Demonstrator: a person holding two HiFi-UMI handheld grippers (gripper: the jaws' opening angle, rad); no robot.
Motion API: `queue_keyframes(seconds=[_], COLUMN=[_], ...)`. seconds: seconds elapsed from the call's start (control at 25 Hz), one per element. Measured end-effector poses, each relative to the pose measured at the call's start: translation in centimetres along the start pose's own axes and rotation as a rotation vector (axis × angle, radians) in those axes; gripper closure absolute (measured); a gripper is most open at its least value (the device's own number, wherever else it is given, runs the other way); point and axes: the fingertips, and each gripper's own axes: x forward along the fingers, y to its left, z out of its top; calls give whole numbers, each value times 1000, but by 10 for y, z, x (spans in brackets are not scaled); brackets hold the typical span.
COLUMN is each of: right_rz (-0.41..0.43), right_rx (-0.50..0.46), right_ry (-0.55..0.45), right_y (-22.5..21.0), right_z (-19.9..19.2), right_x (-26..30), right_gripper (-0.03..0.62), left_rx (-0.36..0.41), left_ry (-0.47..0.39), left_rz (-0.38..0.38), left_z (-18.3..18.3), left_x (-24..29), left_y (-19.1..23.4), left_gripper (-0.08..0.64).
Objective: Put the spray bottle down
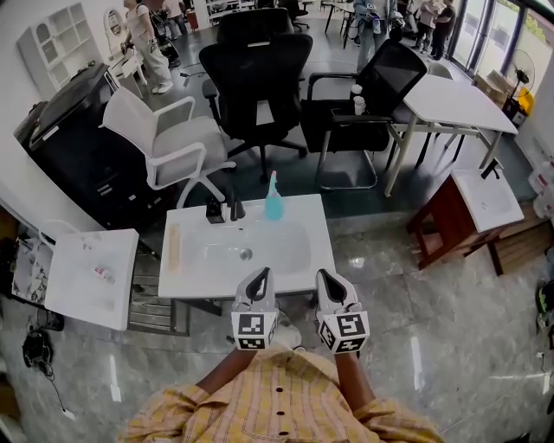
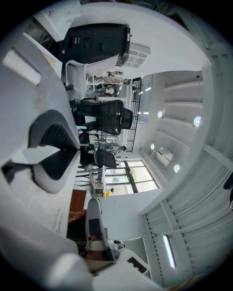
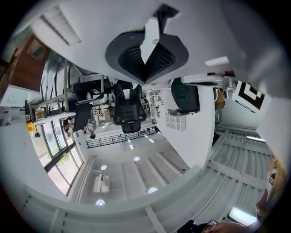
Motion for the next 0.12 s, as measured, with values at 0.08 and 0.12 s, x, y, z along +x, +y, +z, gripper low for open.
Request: queue_keyframes(seconds=[0.08,0.12], right_rz=[-3,-4], right_rx=[0,0], right_ry=[1,2], right_y=[2,3], right_z=[-2,-3], right_x=[-1,-2], right_gripper=[594,594], left_rx=[0,-1], left_ry=[-2,-3], left_rz=[0,0], left_z=[-2,-3], left_x=[-3,-4], left_y=[1,1], left_gripper=[561,561])
